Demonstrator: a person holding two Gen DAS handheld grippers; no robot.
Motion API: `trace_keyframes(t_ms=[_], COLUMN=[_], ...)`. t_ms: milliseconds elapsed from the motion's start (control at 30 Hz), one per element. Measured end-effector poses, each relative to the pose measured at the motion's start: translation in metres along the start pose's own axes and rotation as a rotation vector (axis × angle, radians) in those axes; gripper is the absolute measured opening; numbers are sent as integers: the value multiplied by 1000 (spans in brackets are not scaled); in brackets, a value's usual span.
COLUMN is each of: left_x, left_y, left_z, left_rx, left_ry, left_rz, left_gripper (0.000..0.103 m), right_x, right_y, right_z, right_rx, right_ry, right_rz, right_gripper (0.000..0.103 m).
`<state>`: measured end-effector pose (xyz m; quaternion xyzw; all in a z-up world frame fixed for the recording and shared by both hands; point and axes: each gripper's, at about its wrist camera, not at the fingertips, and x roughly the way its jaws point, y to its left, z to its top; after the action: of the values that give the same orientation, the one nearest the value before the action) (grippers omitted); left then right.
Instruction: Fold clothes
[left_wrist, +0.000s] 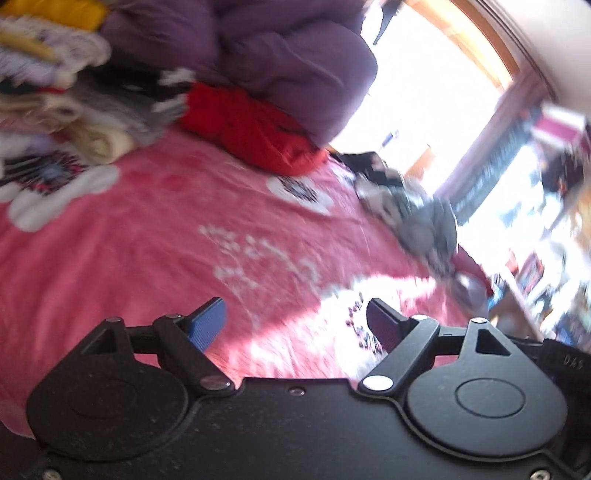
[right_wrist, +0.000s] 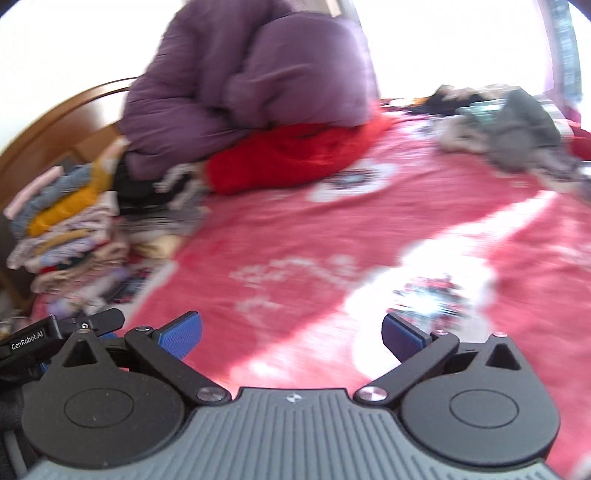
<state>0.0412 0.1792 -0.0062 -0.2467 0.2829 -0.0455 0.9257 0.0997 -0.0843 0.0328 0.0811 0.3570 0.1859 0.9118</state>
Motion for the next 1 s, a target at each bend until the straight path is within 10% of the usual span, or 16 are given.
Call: trace_keyframes(t_ms=[233,1000], left_x=[-12,-32], left_y=[-92,-157], left_z=[-30,-71], left_rx=[225,398], left_ry=[-39,3], left_rz=[-18,191], left_gripper=[103,103], right_x=[-66,-128], right_y=[-61,-68], right_z=[-33,-65], right_rx=[25,0], right_ry=[-68,-174], right_rz=[-235,-251], right_gripper=[103,103])
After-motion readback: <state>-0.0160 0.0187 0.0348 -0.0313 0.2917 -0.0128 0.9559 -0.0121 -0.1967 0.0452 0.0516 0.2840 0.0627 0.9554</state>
